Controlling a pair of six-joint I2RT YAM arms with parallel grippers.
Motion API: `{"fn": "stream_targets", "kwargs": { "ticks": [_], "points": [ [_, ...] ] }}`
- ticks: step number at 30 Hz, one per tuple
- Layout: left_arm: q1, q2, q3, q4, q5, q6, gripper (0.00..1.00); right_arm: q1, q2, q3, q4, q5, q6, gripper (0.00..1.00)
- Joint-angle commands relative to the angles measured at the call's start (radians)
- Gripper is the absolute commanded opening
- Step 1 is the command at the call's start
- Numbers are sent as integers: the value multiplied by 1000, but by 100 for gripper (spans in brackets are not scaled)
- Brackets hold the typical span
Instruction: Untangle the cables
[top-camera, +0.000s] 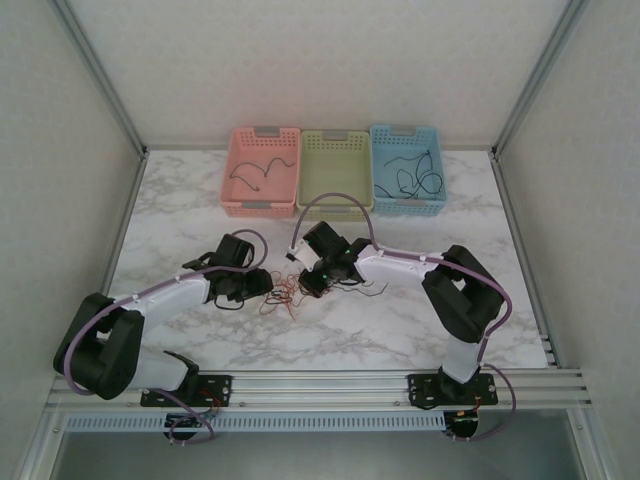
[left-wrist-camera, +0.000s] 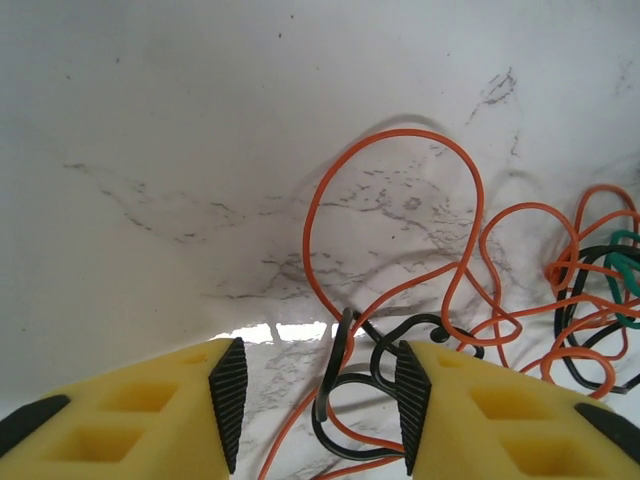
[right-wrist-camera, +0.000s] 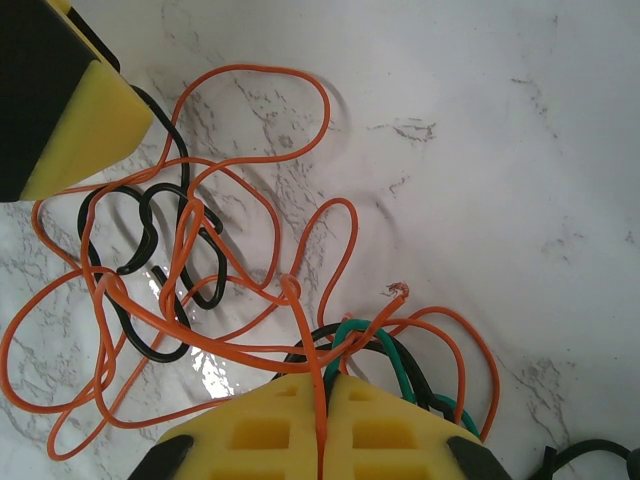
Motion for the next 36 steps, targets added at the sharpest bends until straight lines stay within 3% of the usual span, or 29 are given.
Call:
{"fn": "stream_targets", "kwargs": {
  "ticks": [1,13,18,22,27,30,36],
  "points": [
    [-8,-11,28,-31,-26,15,45,-9,-21,-14,-1,-17,4,0],
    [-19,24,30,2,-3,9,22,-9,-22,-17,2,-18,4,0],
    [-19,0,34,0,-21,0,0,-11,-27,-22,6,-15,7,0],
    [-18,-95,60,-77,-107,8,0,-12,-34,-31,15,-13,12,0],
    [37,-325,136,-282,-339,51,0,-26,-51,-50,32,-15,28,0],
    [87,-439,187,-342,-371,35,0,-33,-51,-53,37,-13,34,0],
    [106,-559,381,-473,-488,77,0,-34,-35,-41,26,11,44,0]
  ]
}}
